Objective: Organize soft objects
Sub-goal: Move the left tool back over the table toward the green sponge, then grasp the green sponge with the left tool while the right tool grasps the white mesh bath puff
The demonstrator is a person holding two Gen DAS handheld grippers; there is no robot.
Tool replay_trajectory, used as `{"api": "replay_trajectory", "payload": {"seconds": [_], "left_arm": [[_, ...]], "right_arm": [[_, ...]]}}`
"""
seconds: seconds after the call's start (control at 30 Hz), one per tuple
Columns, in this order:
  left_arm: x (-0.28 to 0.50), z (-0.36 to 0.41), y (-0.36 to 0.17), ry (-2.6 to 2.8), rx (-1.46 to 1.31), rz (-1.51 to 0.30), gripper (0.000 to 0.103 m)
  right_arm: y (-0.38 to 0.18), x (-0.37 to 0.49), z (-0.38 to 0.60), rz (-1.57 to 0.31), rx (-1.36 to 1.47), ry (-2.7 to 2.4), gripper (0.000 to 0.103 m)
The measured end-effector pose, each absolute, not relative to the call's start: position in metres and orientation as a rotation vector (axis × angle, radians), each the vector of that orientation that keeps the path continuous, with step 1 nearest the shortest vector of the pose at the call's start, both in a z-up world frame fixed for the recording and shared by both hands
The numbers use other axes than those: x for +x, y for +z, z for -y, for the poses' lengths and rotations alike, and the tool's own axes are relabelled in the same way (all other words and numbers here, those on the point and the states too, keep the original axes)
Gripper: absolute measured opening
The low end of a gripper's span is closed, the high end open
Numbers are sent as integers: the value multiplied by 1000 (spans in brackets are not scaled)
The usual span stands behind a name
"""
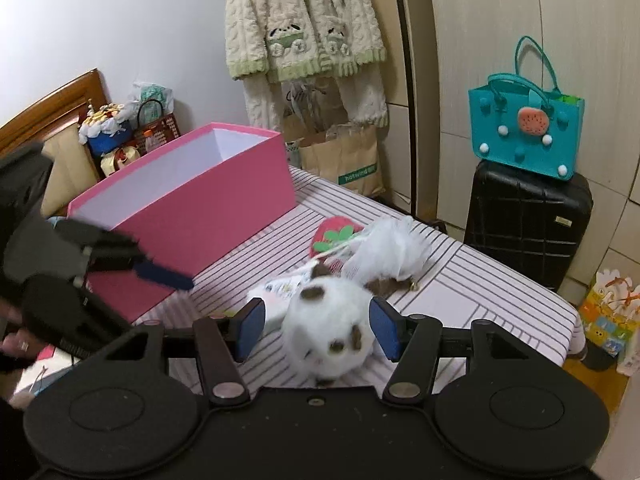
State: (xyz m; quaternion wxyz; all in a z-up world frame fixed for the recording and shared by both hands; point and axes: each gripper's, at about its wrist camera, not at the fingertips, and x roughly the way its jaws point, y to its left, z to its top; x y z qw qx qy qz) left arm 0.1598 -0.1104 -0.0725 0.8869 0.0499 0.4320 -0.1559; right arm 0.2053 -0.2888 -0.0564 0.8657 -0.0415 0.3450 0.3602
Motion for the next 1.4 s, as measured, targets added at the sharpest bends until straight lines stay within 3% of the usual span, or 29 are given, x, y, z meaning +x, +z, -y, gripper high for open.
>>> {"api": "replay_trajectory", "payload": {"seconds": [0.17, 0.27, 0.33, 0.4, 0.67, 0.73, 0.8, 0.9, 1.07, 1.4], "left_arm": [[168, 108, -86, -318, 69, -955, 66], [172, 107, -93, -323, 40, -972, 58], [175, 109, -96, -324, 31, -976, 52], [175, 110, -100, -326, 16, -978, 40], [181, 94, -106, -351, -118, -1001, 38], [183, 92, -105, -363, -123, -1007, 38], [185, 91, -105, -375, -130, -1012, 37], [189, 88, -105, -392, -143, -1021, 37], [189, 86, -102, -411, -106, -1040, 37], [179, 78, -90, -519, -73, -1082, 37]], "right_arm": [[-61, 234, 277, -757, -93, 730, 63], [-64, 251, 272, -773, -84, 709, 63], [-67, 262, 268, -781, -81, 693, 67], [-72, 275, 263, -783, -80, 682, 80], [-99, 316, 244, -868, -75, 662, 80], [-101, 316, 242, -865, -75, 654, 76], [-101, 314, 241, -861, -75, 650, 56], [-98, 307, 239, -852, -86, 648, 37], [-84, 293, 237, -816, -85, 647, 30], [-46, 251, 230, -763, -36, 655, 29]]}}
